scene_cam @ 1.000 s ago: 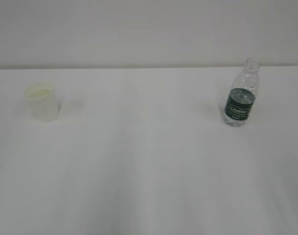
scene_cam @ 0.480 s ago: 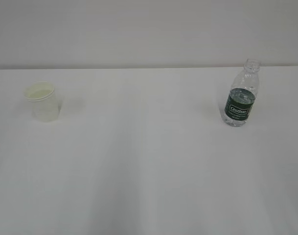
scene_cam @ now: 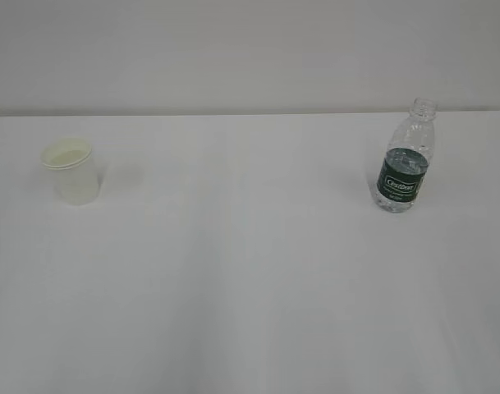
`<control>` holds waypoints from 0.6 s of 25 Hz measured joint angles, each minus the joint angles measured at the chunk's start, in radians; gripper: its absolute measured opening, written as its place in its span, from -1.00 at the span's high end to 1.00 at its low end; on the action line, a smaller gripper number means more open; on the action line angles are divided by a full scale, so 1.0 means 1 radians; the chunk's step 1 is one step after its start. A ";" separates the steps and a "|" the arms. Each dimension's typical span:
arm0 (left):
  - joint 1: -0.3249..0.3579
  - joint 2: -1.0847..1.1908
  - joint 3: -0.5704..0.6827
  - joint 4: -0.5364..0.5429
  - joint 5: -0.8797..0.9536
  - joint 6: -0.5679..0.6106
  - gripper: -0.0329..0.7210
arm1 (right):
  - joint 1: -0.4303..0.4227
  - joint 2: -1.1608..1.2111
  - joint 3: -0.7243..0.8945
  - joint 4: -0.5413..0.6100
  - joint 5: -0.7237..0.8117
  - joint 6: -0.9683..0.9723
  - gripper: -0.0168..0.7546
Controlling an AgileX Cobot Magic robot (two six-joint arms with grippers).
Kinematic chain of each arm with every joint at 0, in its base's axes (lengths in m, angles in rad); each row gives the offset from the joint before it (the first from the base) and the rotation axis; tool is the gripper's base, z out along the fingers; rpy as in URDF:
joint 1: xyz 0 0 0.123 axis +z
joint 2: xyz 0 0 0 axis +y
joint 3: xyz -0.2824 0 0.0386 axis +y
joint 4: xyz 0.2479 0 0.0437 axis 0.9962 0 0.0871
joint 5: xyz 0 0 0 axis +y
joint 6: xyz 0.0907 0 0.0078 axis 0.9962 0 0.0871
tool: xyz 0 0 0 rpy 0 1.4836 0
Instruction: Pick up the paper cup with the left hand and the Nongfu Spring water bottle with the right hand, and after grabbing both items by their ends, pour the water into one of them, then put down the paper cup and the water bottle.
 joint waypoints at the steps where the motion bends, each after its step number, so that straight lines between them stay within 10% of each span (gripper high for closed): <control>1: -0.001 -0.002 0.000 0.000 0.012 0.000 -0.14 | 0.000 0.000 0.000 0.004 0.003 0.000 -0.54; 15: -0.002 -0.008 0.012 -0.049 0.069 0.000 -0.04 | 0.000 0.000 0.000 0.008 0.119 0.000 -0.53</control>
